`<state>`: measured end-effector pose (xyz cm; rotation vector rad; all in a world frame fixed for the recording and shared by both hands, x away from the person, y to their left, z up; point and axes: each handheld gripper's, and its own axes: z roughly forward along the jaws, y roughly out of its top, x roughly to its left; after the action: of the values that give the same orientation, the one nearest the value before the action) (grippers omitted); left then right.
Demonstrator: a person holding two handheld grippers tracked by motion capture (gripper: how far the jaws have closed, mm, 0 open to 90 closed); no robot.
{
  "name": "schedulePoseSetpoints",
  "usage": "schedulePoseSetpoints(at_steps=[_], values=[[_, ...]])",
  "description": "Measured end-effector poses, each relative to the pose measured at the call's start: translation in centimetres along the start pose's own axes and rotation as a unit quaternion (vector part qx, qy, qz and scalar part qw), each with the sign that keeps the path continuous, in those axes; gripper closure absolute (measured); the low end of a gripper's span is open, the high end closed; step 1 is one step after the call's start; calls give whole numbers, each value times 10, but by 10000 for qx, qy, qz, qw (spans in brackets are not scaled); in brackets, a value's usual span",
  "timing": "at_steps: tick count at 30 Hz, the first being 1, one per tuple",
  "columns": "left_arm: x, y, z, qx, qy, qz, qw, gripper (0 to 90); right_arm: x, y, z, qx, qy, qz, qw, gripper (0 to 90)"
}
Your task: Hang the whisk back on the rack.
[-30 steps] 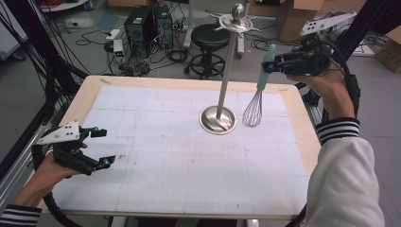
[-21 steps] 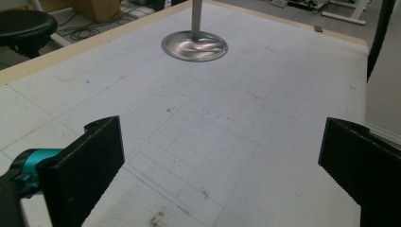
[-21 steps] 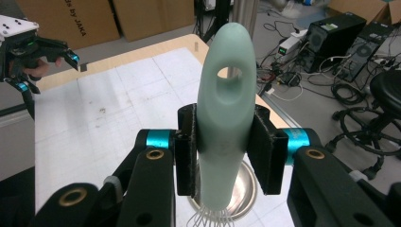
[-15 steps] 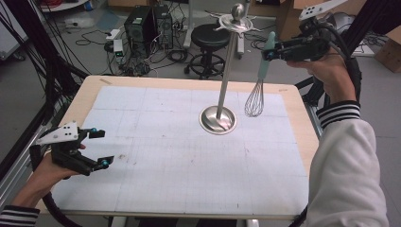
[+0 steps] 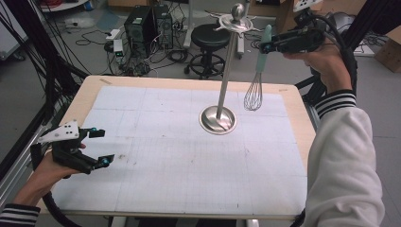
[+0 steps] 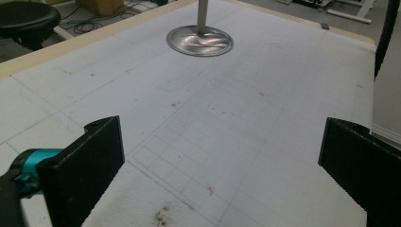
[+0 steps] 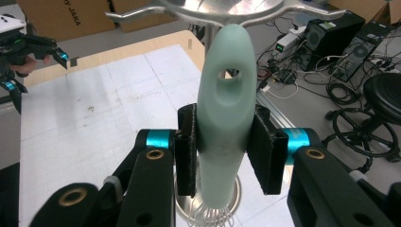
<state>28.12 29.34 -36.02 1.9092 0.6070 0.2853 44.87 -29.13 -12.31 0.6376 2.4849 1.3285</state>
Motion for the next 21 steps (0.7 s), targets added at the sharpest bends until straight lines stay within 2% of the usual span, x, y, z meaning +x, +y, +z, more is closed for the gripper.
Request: schedulePoseSetpoints(at_steps=[13, 21], values=[[3, 0, -1, -23, 4, -81, 10000, 17, -6, 2, 10, 24, 11, -35, 10000, 662], [4, 0, -1, 1, 4, -86, 10000, 17, -4, 8, 15, 73, 68, -39, 9999, 662]])
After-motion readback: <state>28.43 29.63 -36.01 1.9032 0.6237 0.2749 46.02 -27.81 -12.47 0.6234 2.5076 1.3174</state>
